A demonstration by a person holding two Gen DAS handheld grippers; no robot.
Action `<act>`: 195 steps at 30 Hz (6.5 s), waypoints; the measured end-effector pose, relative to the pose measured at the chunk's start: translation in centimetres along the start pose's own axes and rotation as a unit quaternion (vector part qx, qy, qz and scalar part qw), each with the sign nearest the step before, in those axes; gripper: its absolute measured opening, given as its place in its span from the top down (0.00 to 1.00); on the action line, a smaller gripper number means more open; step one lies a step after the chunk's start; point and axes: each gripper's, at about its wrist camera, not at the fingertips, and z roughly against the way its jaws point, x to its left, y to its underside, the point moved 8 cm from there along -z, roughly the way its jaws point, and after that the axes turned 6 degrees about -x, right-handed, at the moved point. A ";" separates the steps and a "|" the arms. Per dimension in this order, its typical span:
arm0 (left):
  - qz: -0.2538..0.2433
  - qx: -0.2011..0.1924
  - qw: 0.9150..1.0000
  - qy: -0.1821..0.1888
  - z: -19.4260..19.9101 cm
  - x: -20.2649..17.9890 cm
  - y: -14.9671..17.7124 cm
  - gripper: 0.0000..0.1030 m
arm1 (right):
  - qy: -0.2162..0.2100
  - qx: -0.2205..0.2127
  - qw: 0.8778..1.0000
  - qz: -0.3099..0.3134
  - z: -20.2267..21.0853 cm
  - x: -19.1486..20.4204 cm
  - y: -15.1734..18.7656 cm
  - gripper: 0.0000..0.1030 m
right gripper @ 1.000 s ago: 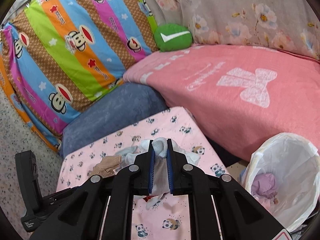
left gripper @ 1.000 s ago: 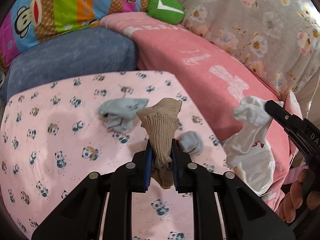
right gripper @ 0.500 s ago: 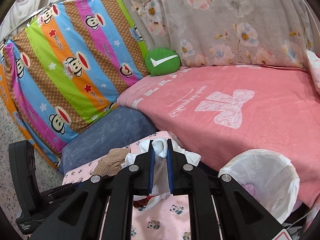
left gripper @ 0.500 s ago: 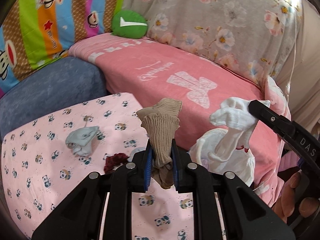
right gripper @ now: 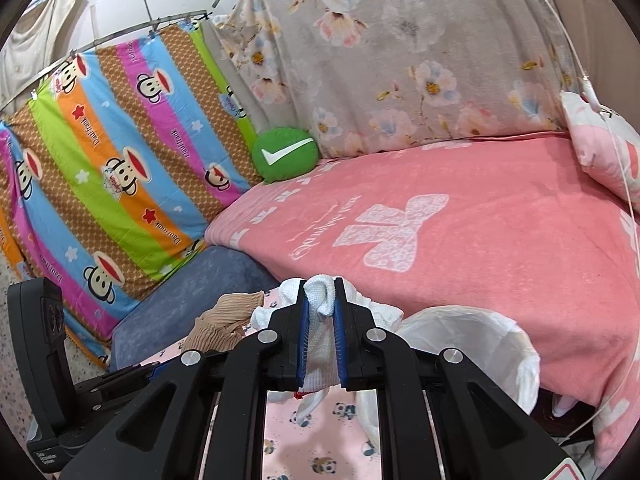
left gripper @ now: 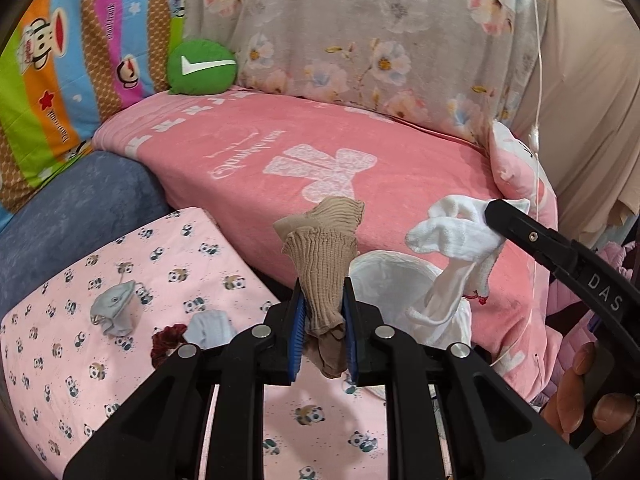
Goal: Collect trash
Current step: 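Carry the stocking and glove over the wastebasket and open both grippers, then move both grippers back over the dark red scrunchie and grey sock, then grasp the dark red scrunchie with the left gripper while the right grasps the grey sock, then carry the scrunchie and sock over the wastebasket and open both grippers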
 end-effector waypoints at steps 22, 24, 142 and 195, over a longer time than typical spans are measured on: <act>-0.052 0.039 0.997 0.033 -3.4 -7.8 1.3 0.83 | 0.040 -0.005 0.998 -0.041 2.3 -8.7 0.0 0.88; -0.056 0.042 0.997 0.035 -3.7 -8.2 1.3 0.83 | 0.042 -0.004 0.998 -0.043 2.3 -9.0 0.0 0.88; 0.182 0.143 0.970 -0.080 -9.6 21.2 14.0 0.84 | -0.019 0.266 0.961 0.075 -21.9 10.8 23.8 0.65; -0.019 -0.056 0.998 0.012 2.4 -3.5 -3.1 0.87 | -0.003 -0.028 0.999 0.015 3.4 0.5 -2.4 0.84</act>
